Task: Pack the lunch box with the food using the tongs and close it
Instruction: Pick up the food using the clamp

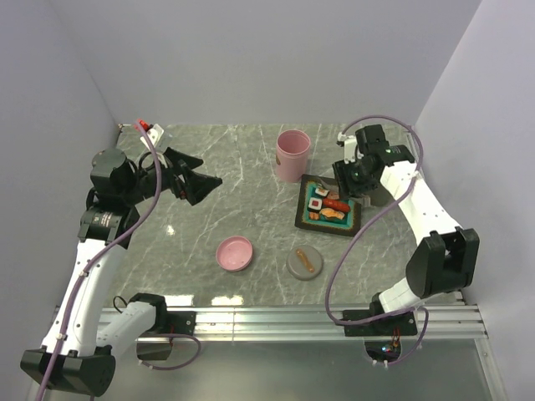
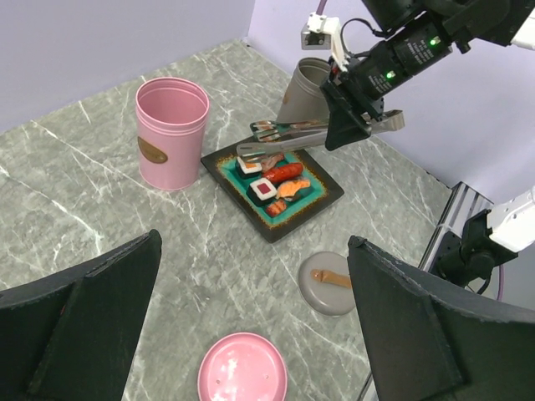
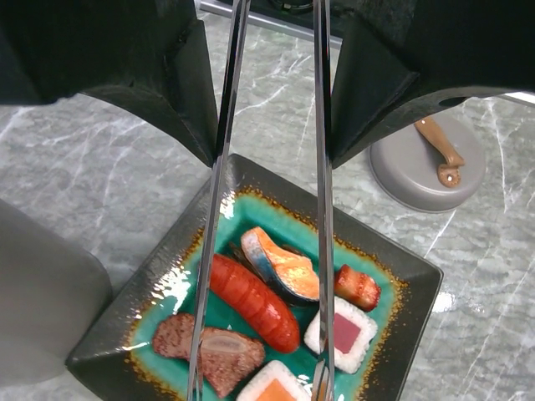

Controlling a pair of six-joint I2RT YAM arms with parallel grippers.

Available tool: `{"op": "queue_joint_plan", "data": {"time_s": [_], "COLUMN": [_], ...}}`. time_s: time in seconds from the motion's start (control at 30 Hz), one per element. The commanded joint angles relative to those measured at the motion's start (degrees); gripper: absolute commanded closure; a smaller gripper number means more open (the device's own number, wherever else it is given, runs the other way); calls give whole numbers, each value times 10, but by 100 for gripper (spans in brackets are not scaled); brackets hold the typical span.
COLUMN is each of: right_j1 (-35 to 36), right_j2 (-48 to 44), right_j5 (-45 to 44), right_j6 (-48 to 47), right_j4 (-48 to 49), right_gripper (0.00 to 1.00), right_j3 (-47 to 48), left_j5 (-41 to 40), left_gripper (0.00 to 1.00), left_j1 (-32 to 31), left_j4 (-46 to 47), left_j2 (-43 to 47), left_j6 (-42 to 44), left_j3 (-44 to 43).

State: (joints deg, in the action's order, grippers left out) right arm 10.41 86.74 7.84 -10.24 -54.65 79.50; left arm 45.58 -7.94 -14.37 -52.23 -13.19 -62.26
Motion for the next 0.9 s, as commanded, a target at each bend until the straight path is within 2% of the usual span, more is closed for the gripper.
{"op": "queue_joint_plan", "data": {"time_s": [0.0, 0.53, 0.87], "right_j1": [14, 58, 58], "right_j2": [5, 28, 33], "right_j5": [-12, -63, -77], "right_j6": [12, 19, 15], "right_j4": [26, 53, 52], "right_gripper": [41, 38, 38], "right_j3": [19, -18, -28], "left_j5": [1, 8, 13], "left_gripper": [1, 1, 1], "left_j1": [3, 4, 4], "left_j4": [18, 17, 28], "left_j2": [10, 26, 30], "left_j6": [2, 11, 7], "left_j3": [0, 3, 11]}}
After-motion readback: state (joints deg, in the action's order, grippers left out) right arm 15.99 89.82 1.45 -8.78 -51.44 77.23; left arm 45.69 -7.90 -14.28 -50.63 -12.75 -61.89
